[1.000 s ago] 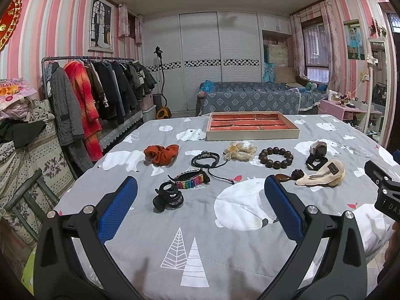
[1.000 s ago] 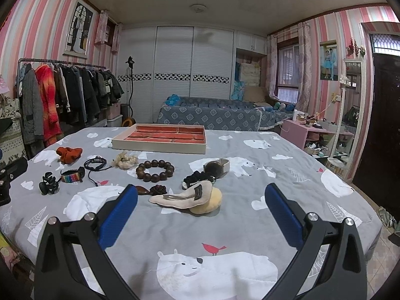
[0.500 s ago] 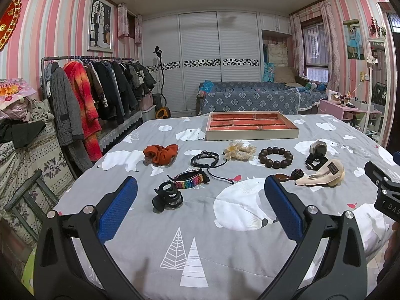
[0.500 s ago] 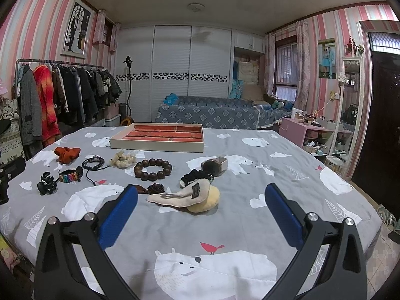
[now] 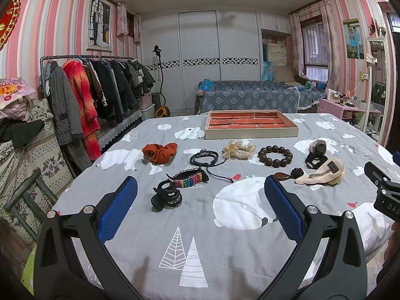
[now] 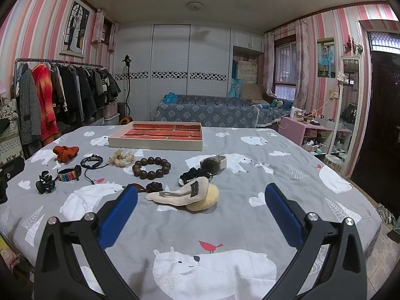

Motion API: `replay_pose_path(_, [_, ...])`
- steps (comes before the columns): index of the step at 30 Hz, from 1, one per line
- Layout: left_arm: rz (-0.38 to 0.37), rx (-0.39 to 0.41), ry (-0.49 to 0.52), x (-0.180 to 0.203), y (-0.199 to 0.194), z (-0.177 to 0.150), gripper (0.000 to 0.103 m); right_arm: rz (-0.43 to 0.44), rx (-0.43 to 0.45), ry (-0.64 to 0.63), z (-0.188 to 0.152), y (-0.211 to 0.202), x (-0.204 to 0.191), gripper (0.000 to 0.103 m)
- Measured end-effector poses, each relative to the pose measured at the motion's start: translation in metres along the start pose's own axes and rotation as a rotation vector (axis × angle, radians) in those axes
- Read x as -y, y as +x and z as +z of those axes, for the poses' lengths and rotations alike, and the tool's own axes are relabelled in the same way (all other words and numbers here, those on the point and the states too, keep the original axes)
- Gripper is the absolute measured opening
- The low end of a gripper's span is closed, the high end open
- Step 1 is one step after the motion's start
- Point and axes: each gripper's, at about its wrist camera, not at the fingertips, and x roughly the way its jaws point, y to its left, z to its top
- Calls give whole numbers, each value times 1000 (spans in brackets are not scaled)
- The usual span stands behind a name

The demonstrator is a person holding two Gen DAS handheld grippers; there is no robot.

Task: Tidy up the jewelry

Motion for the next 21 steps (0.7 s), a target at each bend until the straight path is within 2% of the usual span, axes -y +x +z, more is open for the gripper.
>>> replay_pose_path(21, [-21, -21, 13, 4, 11, -11, 98, -8, -19, 1, -4, 6, 0, 99])
